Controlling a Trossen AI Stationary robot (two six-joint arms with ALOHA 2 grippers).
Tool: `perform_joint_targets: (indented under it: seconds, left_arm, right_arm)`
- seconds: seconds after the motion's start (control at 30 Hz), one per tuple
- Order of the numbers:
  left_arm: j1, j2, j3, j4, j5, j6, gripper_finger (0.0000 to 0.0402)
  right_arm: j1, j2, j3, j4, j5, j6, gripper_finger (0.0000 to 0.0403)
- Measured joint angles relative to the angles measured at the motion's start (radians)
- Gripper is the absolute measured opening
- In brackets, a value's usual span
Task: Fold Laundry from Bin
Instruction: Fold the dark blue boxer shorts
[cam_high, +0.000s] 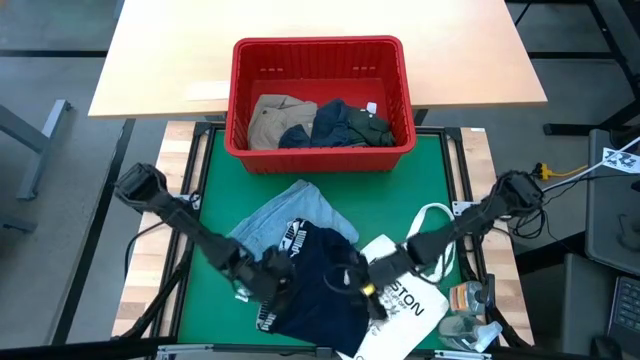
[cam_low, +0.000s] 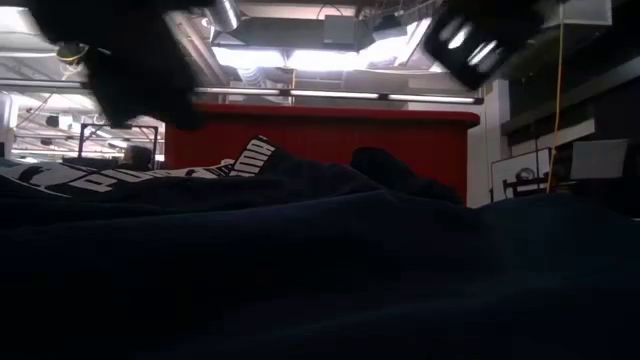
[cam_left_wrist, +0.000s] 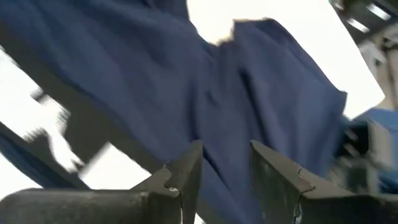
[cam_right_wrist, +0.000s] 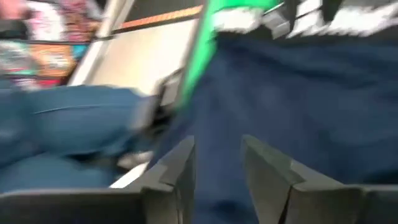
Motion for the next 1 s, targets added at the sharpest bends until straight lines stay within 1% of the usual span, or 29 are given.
perform_joint_targets:
  seconds: [0.13, 0.3, 0.47, 0.6, 0.67, 0.73, 0.87, 1.0]
  left_arm:
    - [0.094, -0.011, 0.0, -0.005, -0.001, 0.071, 0.0125]
    - [0.186, -0.075, 0.0, -0.033, 0.012, 0.163, 0.0125]
    - [0.253, -0.177, 0.0, -0.134, 0.007, 0.217, 0.0125]
    - [0.301, -0.236, 0.0, -0.254, -0.003, 0.21, 0.0125]
    - [0.319, -0.241, 0.0, -0.29, -0.003, 0.188, 0.0125]
    - [0.328, -0.24, 0.0, -0.298, 0.013, 0.187, 0.0125]
    - [0.338, -0.215, 0.0, -0.291, 0.04, 0.184, 0.0125]
    - [0.34, -0.195, 0.0, -0.285, 0.04, 0.184, 0.0125]
  right_arm:
    - [-0.081, 0.0, 0.0, -0.023, 0.052, -0.1, 0.0128]
    - [-0.152, -0.008, 0.0, -0.08, 0.076, -0.205, 0.0128]
    - [-0.191, -0.05, 0.0, -0.177, 0.085, -0.253, 0.0128]
    - [-0.196, -0.06, 0.0, -0.221, 0.158, -0.261, 0.0128]
    - [-0.195, -0.058, 0.0, -0.225, 0.185, -0.262, 0.0128]
    - [-0.195, -0.057, 0.0, -0.227, 0.19, -0.28, 0.0128]
    - [-0.195, -0.057, 0.0, -0.232, 0.211, -0.351, 0.0128]
    - [-0.195, -0.056, 0.0, -0.235, 0.219, -0.365, 0.0128]
